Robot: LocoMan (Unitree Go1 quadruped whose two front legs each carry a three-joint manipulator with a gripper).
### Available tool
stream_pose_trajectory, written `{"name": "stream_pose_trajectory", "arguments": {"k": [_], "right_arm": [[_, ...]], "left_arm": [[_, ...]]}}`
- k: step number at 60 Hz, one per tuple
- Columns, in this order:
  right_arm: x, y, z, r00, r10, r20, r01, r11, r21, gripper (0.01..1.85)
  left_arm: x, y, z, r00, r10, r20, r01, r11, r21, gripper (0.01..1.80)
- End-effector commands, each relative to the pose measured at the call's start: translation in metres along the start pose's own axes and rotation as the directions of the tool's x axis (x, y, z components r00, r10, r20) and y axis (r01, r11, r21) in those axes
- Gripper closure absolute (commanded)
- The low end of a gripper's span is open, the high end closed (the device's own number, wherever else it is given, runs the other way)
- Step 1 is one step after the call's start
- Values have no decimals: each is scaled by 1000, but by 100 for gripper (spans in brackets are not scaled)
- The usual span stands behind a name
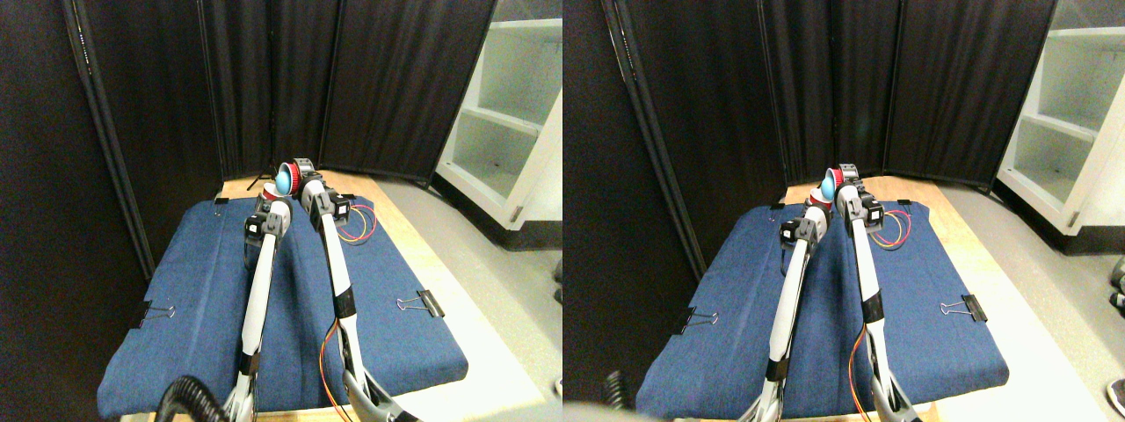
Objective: Pour (bimanual)
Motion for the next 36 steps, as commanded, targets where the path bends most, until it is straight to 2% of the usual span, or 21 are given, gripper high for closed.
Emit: {"name": "stream_pose_trajectory", "arguments": {"k": [1, 10, 22, 31, 36], "right_arm": [[-1, 8, 9, 998, 40, 45, -38, 998, -49, 153], [-1, 10, 10, 997, 43, 56, -32, 984, -174, 153], [4, 9, 6, 999, 2, 39, 5, 984, -180, 152], [8, 6, 2, 1000, -28, 1, 28, 994, -107, 151], [10, 3, 0, 1000, -31, -3, 31, 993, -114, 152]], "left_arm": [[1, -9, 2, 999, -43, 14, 43, 999, -25, 148], [1, -8, 3, 999, -41, 22, 42, 999, -33, 148], [0, -7, 5, 999, -48, 23, 49, 999, -19, 148], [0, -6, 6, 998, -52, 32, 53, 998, -27, 148], [1, -5, 7, 998, -58, 31, 58, 998, -21, 148]]}}
